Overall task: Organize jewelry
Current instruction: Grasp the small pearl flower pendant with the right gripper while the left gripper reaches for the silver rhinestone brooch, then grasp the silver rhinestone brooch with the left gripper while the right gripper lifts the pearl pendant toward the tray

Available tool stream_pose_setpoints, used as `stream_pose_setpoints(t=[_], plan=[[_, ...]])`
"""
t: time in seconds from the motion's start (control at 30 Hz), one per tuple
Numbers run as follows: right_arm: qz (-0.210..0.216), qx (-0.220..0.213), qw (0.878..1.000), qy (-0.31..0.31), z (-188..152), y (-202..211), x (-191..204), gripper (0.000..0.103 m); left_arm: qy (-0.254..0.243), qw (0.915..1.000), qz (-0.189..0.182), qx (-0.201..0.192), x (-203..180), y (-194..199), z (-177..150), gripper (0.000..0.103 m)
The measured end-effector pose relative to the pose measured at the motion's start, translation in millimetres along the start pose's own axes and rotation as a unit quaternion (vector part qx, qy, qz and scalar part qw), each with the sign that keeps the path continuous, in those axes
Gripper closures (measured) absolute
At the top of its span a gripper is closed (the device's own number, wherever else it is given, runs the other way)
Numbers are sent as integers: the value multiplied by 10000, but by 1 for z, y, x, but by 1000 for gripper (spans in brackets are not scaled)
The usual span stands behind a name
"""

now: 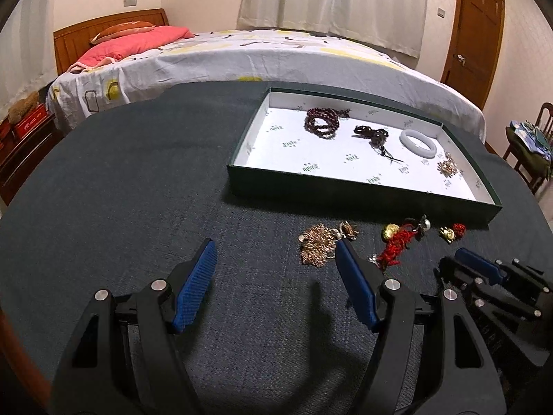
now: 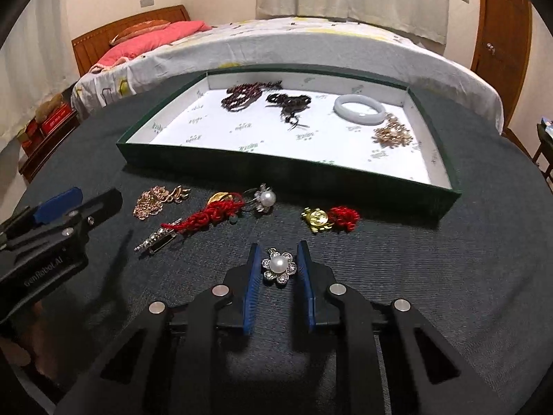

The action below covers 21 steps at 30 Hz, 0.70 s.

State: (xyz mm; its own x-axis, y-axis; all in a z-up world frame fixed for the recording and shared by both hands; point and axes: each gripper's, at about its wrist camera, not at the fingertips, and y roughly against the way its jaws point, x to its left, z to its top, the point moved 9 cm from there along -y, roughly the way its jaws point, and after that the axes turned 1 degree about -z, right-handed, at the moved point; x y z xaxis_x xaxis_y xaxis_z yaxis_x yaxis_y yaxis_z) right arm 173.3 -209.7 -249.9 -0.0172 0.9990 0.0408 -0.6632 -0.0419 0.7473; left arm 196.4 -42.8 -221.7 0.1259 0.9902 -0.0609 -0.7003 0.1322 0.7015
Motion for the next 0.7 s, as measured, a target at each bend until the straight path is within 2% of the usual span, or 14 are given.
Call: stream_pose_setpoints(t=[0.33, 0.4, 0.7], plan=[[3, -102, 9995, -285, -3, 15, -26, 81, -299, 9990, -301, 115, -29, -4, -9, 35], [7, -102, 9994, -331, -5, 17, -30, 81, -386, 9985, -349, 157, -35, -7, -11, 44], [79, -95, 9987, -502, -12, 19, -40, 81, -633, 9962, -465, 385, -50, -16, -21, 58]])
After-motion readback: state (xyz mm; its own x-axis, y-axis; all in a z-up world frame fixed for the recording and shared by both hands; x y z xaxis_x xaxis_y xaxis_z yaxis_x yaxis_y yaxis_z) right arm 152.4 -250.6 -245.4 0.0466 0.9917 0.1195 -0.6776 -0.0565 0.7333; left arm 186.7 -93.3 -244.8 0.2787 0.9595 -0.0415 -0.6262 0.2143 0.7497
